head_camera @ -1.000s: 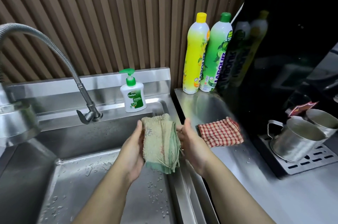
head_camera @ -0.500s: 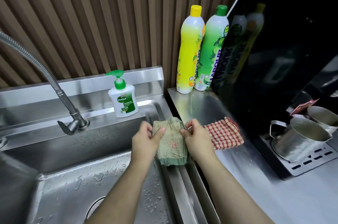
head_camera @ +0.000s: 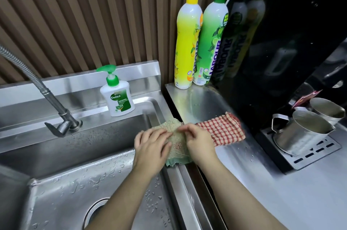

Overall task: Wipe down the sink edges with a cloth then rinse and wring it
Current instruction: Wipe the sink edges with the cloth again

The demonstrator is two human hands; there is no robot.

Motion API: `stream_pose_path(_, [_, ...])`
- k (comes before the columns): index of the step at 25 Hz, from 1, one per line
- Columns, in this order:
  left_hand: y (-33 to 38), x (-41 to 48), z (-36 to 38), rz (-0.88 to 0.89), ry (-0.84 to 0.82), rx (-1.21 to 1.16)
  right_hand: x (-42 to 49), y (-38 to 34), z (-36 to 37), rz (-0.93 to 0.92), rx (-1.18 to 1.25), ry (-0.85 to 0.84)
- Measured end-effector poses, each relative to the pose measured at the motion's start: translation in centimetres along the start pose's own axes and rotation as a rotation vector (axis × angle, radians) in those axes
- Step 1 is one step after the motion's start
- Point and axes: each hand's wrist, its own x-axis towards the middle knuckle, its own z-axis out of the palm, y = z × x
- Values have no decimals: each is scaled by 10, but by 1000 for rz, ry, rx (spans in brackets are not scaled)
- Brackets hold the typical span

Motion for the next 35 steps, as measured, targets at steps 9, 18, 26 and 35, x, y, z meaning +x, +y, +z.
stream_pose_path(9, [-46,26,-52,-39,-224,-260,-8,-1,19,-297,-302,-158])
stream_pose_path(18, [-74,66,-27,-223,-319,-362,77,-18,65,-188,-777,-314])
stream_pose_path(26, [-77,66,-30,-214,-330,-371,13,-19,54,-215,-888,-329])
stream_pose_path(35, [-73,71,-34,-216,-335,-341,39,-6,55,-268,-806,-289])
